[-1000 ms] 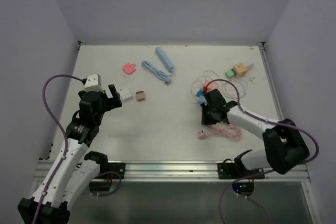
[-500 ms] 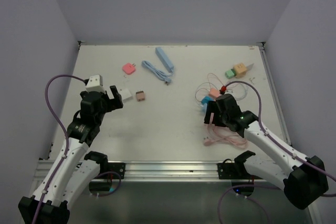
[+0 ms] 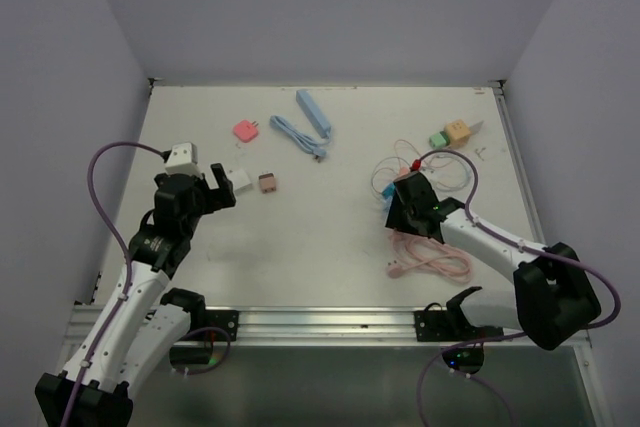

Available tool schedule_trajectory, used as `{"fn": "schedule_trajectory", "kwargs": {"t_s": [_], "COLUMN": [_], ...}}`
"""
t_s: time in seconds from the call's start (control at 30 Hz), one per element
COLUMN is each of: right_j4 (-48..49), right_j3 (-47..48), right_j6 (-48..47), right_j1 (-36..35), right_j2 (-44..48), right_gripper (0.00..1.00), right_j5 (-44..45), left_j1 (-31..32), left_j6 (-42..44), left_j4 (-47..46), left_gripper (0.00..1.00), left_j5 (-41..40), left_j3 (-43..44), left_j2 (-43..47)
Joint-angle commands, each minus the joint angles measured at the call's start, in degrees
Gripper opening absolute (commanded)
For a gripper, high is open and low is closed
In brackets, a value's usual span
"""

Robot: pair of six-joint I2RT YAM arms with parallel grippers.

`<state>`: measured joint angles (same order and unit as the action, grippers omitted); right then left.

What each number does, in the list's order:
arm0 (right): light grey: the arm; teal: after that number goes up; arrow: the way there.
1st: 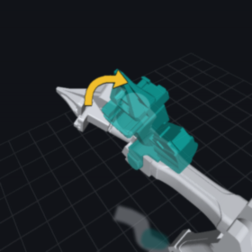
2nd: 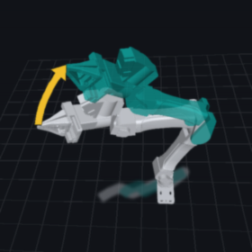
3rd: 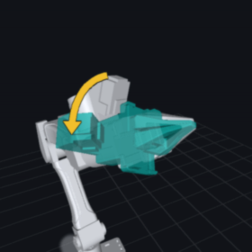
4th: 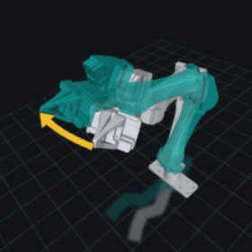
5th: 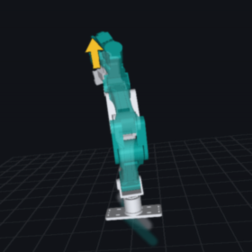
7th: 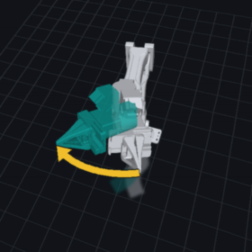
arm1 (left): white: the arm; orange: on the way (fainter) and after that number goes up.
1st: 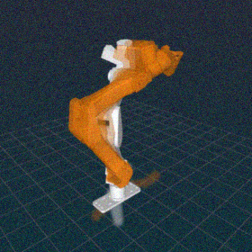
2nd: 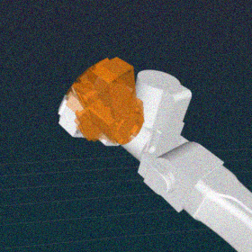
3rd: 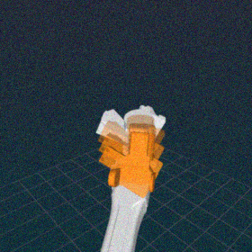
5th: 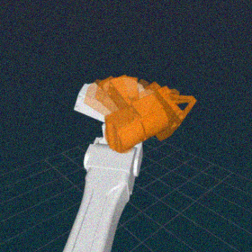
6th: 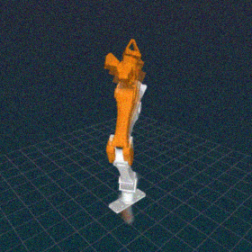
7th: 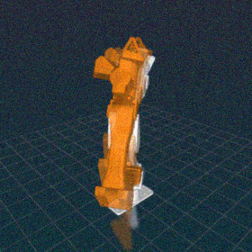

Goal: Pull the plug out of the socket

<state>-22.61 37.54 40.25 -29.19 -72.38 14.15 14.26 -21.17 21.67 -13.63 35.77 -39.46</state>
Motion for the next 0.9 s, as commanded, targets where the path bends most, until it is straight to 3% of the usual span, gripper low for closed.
{"fn": "schedule_trajectory", "kwargs": {"t_s": [0.0,0.2,0.27,0.37,0.5,0.67,0.87], "right_j4": [4.59,6.96,7.40,9.85,15.39,19.97,15.50], "right_j3": [-1.15,-3.26,-3.61,-5.18,-9.05,-12.22,-10.03], "right_j6": [-0.17,-1.22,-2.97,-6.04,-8.78,-13.00,-15.38], "right_j1": [0.01,-0.08,-0.08,-0.08,-0.25,-1.13,-3.68], "right_j2": [-1.44,-2.59,-2.33,-0.49,3.64,6.81,5.23], "right_gripper": [0.51,0.27,0.14,0.00,0.00,0.00,0.00], "right_j5": [2.02,1.76,0.79,-5.41,-16.15,-27.67,-23.65], "left_j1": [-0.29,-0.29,-0.29,-0.20,1.29,11.21,20.36], "left_j6": [1.22,-4.30,-6.42,-11.95,-22.85,-30.06,-35.07], "left_j4": [-1.81,-1.28,-1.54,-3.64,-10.75,-14.28,-18.85], "left_gripper": [1.00,1.00,1.00,0.99,0.99,0.99,0.99], "left_j5": [1.58,7.99,12.12,20.02,26.45,20.15,14.95], "left_j3": [-0.09,0.88,0.62,-1.31,-6.66,-7.91,-9.93], "left_j2": [-0.70,-0.79,-0.62,0.26,1.93,0.01,-6.67]}}
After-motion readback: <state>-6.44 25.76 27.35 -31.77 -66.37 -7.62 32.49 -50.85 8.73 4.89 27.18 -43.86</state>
